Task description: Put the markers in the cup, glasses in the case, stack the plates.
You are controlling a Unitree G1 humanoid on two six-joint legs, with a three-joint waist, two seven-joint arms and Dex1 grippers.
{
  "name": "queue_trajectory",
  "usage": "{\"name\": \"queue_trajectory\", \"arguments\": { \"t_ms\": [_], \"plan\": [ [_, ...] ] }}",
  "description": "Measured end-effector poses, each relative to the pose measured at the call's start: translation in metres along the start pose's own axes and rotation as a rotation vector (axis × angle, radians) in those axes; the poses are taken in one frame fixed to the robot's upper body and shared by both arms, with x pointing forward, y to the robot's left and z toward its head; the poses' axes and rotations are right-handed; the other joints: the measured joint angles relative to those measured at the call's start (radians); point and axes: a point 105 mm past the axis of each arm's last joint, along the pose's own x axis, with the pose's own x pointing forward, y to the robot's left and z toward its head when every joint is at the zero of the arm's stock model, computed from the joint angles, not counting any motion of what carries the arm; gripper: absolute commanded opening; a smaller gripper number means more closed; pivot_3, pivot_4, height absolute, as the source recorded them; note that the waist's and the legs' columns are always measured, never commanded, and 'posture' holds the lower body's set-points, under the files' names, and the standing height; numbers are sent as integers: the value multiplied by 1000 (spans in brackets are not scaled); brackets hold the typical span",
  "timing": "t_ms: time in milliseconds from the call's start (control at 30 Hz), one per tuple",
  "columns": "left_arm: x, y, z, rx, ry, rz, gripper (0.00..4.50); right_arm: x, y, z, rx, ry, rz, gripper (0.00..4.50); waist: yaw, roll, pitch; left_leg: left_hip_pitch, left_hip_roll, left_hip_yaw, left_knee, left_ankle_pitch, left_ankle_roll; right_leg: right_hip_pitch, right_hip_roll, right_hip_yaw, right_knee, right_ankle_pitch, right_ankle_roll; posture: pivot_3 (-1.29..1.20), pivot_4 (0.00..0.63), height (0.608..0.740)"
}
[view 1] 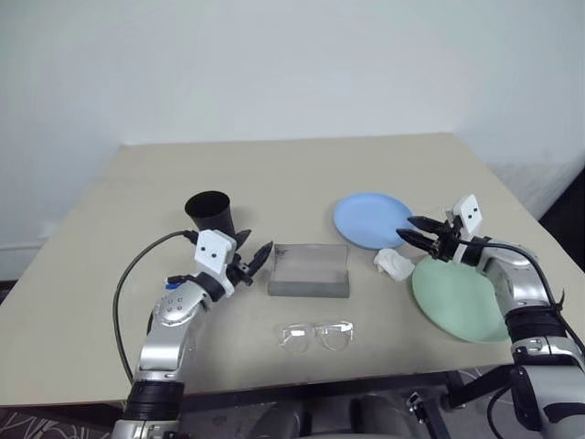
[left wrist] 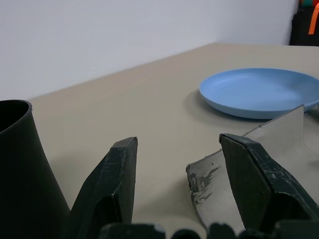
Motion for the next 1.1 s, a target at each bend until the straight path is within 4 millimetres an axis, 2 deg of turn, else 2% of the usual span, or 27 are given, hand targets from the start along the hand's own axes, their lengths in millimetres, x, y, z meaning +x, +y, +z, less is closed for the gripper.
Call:
{"name": "queue_trajectory", "arguments": {
  "t_ms": [400,633,833,967,1100],
  "plan": [
    [-5,-7,-8,-16,25,-26,2723,-6,0,-1,-11,9,-6,2243,0,0,0,0,0,0,0,0,0,0,0,0,0,0,0,0,0,740],
    [-9,-6,-9,-20,35,-53,2723,-18,-4,0,-36,22,-43,2243,0,0,0,0,0,0,0,0,0,0,0,0,0,0,0,0,0,740],
    [-20,-4,-7,-43,28,-86,2723,-27,6,-14,-12,58,-56,2243,0,1,0,0,1,0,0,0,0,0,0,0,0,0,0,0,0,740],
    [-21,-5,-6,-59,30,-107,2723,-29,9,-9,-24,64,-53,2243,0,1,0,0,2,1,1,0,0,1,0,0,0,0,0,0,0,740],
    [-21,-5,-5,-59,33,-122,2723,-39,1,-6,-32,82,-76,2243,0,1,1,0,2,1,2,0,0,2,0,-1,-1,0,0,0,0,740]
  ]
}}
